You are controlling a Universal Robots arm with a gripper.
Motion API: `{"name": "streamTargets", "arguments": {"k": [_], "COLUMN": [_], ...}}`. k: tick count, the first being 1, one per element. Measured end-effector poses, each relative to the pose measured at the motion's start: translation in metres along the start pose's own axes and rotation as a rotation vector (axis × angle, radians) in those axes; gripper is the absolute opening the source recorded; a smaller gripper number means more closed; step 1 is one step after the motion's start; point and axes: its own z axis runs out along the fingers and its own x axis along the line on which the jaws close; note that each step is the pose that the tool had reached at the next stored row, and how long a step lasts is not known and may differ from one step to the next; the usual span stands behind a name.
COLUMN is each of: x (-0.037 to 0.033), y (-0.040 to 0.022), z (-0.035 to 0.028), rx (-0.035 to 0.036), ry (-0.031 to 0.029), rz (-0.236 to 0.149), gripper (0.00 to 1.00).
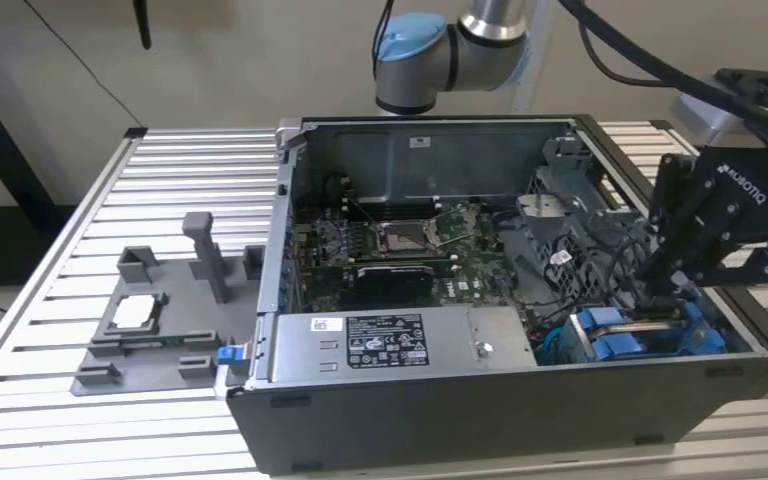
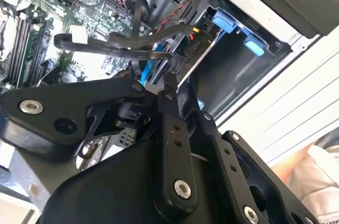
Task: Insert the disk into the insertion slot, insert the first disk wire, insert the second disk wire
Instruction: 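Insert the second disk wire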
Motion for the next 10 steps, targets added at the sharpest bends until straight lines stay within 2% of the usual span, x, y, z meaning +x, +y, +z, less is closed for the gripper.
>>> {"name": "streamTargets", "arguments": {"k": [4,10], "x": [-0.0005,-0.0005], "y": [0.0012,0.0013], "z": [-0.0081,-0.0089], "rx": [0.0002,0.0002], "ry": [0.0001,-0.0001], "rz": [0.000,0.000], "gripper": [0.24,0.24]}}
